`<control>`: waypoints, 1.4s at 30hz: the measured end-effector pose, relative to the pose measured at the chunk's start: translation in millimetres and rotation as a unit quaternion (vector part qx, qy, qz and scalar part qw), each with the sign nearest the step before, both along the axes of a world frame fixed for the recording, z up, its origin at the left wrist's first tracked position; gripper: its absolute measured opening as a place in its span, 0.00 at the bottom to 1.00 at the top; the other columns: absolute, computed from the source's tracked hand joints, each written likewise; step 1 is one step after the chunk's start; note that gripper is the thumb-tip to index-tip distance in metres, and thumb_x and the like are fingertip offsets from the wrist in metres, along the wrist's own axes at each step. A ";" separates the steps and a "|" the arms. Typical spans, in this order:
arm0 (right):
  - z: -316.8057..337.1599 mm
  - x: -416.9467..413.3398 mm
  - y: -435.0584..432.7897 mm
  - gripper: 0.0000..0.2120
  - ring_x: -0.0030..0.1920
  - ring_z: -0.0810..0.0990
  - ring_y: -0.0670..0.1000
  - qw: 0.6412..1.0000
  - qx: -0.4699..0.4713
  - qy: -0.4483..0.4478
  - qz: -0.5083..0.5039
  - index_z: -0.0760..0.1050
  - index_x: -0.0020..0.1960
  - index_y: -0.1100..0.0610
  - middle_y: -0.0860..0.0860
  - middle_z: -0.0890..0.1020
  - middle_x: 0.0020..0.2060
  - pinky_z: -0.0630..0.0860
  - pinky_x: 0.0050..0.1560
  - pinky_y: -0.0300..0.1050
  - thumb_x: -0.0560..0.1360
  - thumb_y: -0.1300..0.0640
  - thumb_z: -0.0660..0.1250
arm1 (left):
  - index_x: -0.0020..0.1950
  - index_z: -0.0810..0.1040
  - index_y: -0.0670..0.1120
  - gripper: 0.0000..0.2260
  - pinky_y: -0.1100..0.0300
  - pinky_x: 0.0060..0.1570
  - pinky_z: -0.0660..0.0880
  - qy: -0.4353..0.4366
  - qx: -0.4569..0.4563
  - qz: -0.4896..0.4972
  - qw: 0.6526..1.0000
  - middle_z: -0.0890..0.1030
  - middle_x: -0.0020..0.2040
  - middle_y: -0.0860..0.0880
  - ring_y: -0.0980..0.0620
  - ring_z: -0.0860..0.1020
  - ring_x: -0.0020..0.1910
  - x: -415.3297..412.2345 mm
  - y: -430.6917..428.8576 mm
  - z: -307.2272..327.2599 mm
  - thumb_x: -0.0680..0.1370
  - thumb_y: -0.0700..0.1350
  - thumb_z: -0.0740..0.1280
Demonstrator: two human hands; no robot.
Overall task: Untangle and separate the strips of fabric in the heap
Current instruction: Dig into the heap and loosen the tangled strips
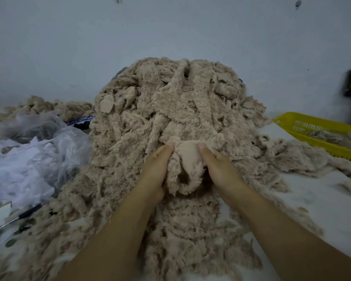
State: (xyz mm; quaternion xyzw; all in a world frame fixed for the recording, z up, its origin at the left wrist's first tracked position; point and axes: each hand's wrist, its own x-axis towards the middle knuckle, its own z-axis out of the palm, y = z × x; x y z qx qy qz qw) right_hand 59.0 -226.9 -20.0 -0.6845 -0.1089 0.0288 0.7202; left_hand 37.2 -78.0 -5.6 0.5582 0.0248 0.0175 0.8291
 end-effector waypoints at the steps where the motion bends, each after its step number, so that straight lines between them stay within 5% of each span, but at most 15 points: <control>1: 0.1 0.7 0.2 0.14 0.49 0.81 0.34 1.000 0.006 -0.001 -0.003 0.82 0.41 0.33 0.34 0.84 0.46 0.74 0.47 0.31 0.80 0.39 0.61 | 0.51 0.86 0.46 0.13 0.52 0.47 0.82 0.006 -0.011 -0.003 1.000 0.86 0.53 0.42 0.44 0.84 0.53 1.0 -0.4 -1.0 0.83 0.50 0.63; 4: 2.2 0.9 0.3 0.15 0.46 0.80 0.31 0.999 0.030 -0.006 -0.012 0.83 0.42 0.37 0.31 0.83 0.43 0.74 0.41 0.25 0.82 0.45 0.60 | 0.59 0.81 0.43 0.14 0.49 0.54 0.80 0.009 -0.009 0.002 1.000 0.85 0.54 0.42 0.44 0.84 0.54 3.1 -2.4 -3.0 0.84 0.50 0.61; 9: -3.0 7.3 -4.5 0.16 0.43 0.80 0.33 1.000 0.010 -0.026 -0.014 0.81 0.41 0.35 0.32 0.82 0.40 0.73 0.53 0.38 0.82 0.45 0.59 | 0.58 0.80 0.44 0.13 0.50 0.54 0.79 0.004 0.014 0.020 1.000 0.86 0.52 0.43 0.46 0.84 0.53 5.6 -2.4 -5.3 0.84 0.49 0.60; 13: -1.5 10.0 -5.7 0.14 0.50 0.84 0.46 0.997 0.069 -0.023 -0.033 0.84 0.43 0.41 0.45 0.86 0.47 0.78 0.53 0.45 0.82 0.50 0.62 | 0.59 0.81 0.45 0.15 0.55 0.47 0.81 -0.001 0.040 -0.028 0.999 0.86 0.53 0.45 0.47 0.84 0.53 2.5 -0.6 -4.1 0.78 0.54 0.67; 17: 5.3 13.5 -8.7 0.12 0.49 0.85 0.49 0.989 0.119 -0.011 -0.089 0.83 0.45 0.48 0.51 0.86 0.46 0.80 0.52 0.48 0.82 0.52 0.62 | 0.49 0.85 0.54 0.17 0.65 0.45 0.79 -0.016 0.204 -0.137 0.969 0.86 0.50 0.53 0.55 0.85 0.49 -4.4 -1.1 -5.1 0.66 0.62 0.76; 20: 9.2 17.3 -14.0 0.13 0.44 0.84 0.46 0.976 0.167 0.000 -0.138 0.81 0.43 0.48 0.49 0.86 0.42 0.81 0.49 0.47 0.82 0.52 0.62 | 0.40 0.83 0.48 0.07 0.61 0.40 0.74 -0.013 0.341 -0.204 0.918 0.82 0.39 0.51 0.53 0.78 0.37 -5.8 -0.3 -6.4 0.75 0.50 0.74; 22: 10.9 20.1 -18.2 0.10 0.48 0.84 0.50 0.967 0.203 0.019 -0.154 0.80 0.46 0.50 0.48 0.86 0.41 0.80 0.56 0.53 0.82 0.52 0.62 | 0.36 0.77 0.49 0.10 0.62 0.36 0.69 -0.018 0.386 -0.215 0.897 0.76 0.34 0.51 0.55 0.71 0.33 -5.8 2.0 -6.7 0.78 0.45 0.70; 26: 10.3 24.8 -26.1 0.10 0.54 0.83 0.52 0.954 0.241 0.035 -0.173 0.79 0.54 0.51 0.49 0.86 0.49 0.78 0.61 0.56 0.82 0.49 0.60 | 0.42 0.82 0.49 0.10 0.65 0.33 0.76 0.020 0.170 -0.190 0.967 0.81 0.37 0.49 0.57 0.78 0.32 -4.7 5.9 -0.6 0.79 0.38 0.66; 28: 8.8 20.9 -24.1 0.17 0.53 0.84 0.54 0.968 0.207 0.024 -0.140 0.79 0.58 0.52 0.53 0.85 0.54 0.82 0.50 0.51 0.80 0.41 0.61 | 0.50 0.84 0.46 0.07 0.63 0.35 0.79 0.013 0.042 -0.151 0.988 0.83 0.42 0.46 0.54 0.82 0.36 -3.0 5.7 2.8 0.74 0.41 0.70; 30: 7.0 13.0 -17.6 0.28 0.51 0.85 0.53 0.987 0.142 0.006 -0.072 0.80 0.57 0.50 0.51 0.86 0.52 0.82 0.43 0.47 0.71 0.30 0.62 | 0.56 0.83 0.44 0.15 0.58 0.40 0.81 0.009 -0.056 -0.106 0.993 0.84 0.47 0.44 0.51 0.84 0.42 0.3 5.9 3.9 0.71 0.46 0.71; 32: 4.0 1.6 -12.2 0.31 0.52 0.84 0.46 0.999 0.022 -0.025 0.014 0.81 0.55 0.39 0.38 0.85 0.50 0.80 0.49 0.46 0.64 0.20 0.59 | 0.63 0.79 0.41 0.21 0.51 0.52 0.81 0.008 -0.145 -0.064 0.987 0.83 0.56 0.41 0.46 0.83 0.53 3.2 7.2 5.3 0.73 0.48 0.69; 34: 2.6 -10.7 -3.5 0.22 0.52 0.78 0.30 0.988 -0.108 -0.063 0.093 0.76 0.50 0.25 0.23 0.78 0.48 0.73 0.56 0.39 0.65 0.18 0.54 | 0.65 0.78 0.39 0.19 0.47 0.62 0.75 0.007 -0.214 -0.037 0.976 0.81 0.61 0.39 0.43 0.81 0.60 5.8 12.8 3.6 0.77 0.47 0.65; 37: -4.0 -18.4 9.4 0.21 0.47 0.80 0.32 0.958 -0.222 -0.107 0.146 0.78 0.48 0.35 0.30 0.82 0.46 0.75 0.44 0.29 0.66 0.22 0.62 | 0.54 0.85 0.38 0.17 0.46 0.53 0.80 0.028 -0.268 -0.051 0.962 0.84 0.56 0.38 0.41 0.84 0.53 7.5 18.9 0.3 0.80 0.48 0.62; 39: -7.1 -15.5 14.3 0.13 0.43 0.82 0.39 0.952 -0.249 -0.132 0.116 0.78 0.46 0.43 0.39 0.84 0.42 0.77 0.44 0.34 0.75 0.34 0.64 | 0.50 0.86 0.38 0.17 0.48 0.44 0.82 0.018 -0.276 -0.059 0.959 0.84 0.54 0.37 0.41 0.85 0.50 5.8 19.4 2.5 0.79 0.47 0.62; 42: 0.0 -9.6 5.6 0.11 0.36 0.81 0.44 0.994 -0.068 -0.035 0.079 0.79 0.46 0.51 0.47 0.83 0.36 0.75 0.39 0.36 0.81 0.47 0.63 | 0.53 0.82 0.38 0.11 0.49 0.50 0.81 -0.017 -0.344 -0.012 0.939 0.84 0.55 0.41 0.44 0.83 0.55 9.9 24.9 3.6 0.75 0.41 0.64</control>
